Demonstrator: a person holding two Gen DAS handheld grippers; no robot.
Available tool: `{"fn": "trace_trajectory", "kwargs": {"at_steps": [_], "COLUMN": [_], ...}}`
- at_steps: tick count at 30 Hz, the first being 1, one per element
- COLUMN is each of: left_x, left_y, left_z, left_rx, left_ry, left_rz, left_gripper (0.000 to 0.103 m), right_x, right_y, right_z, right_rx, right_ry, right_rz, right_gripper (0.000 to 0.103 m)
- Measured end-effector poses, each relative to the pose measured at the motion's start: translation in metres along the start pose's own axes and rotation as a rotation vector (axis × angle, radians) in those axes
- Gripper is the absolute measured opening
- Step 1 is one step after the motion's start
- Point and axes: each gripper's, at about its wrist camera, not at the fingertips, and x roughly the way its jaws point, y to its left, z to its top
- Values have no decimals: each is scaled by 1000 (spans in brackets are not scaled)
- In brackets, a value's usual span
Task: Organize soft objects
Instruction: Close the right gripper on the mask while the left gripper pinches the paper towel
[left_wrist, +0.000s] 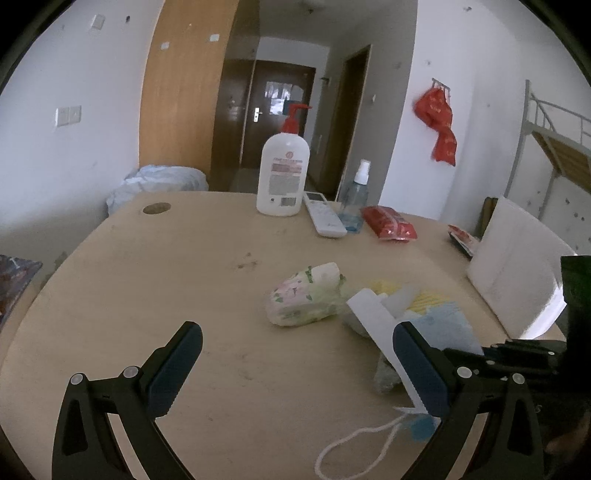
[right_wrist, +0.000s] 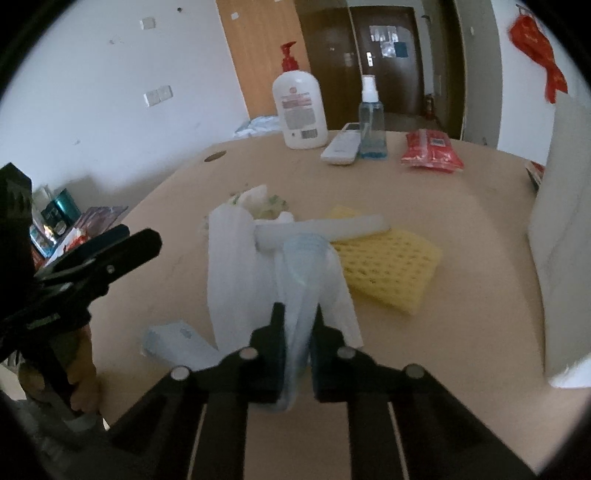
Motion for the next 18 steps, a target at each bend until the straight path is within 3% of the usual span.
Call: {"fn": "trace_trajectory", "kwargs": {"at_steps": [9,18], "left_x": [7,27], "left_y": [-11,-49], "left_z": [0,0], "left_rx": [18,61], "left_ry": [31,100], "left_rz": [-54,-76], "left_gripper": [103,103], "right_x": [-15,-31], "right_y": [-16,-31], "right_z": [-6,-17], "right_rx": [48,70], "right_ry": [-45,-68], "right_rz": [-13,-29], "right_gripper": [10,10]}}
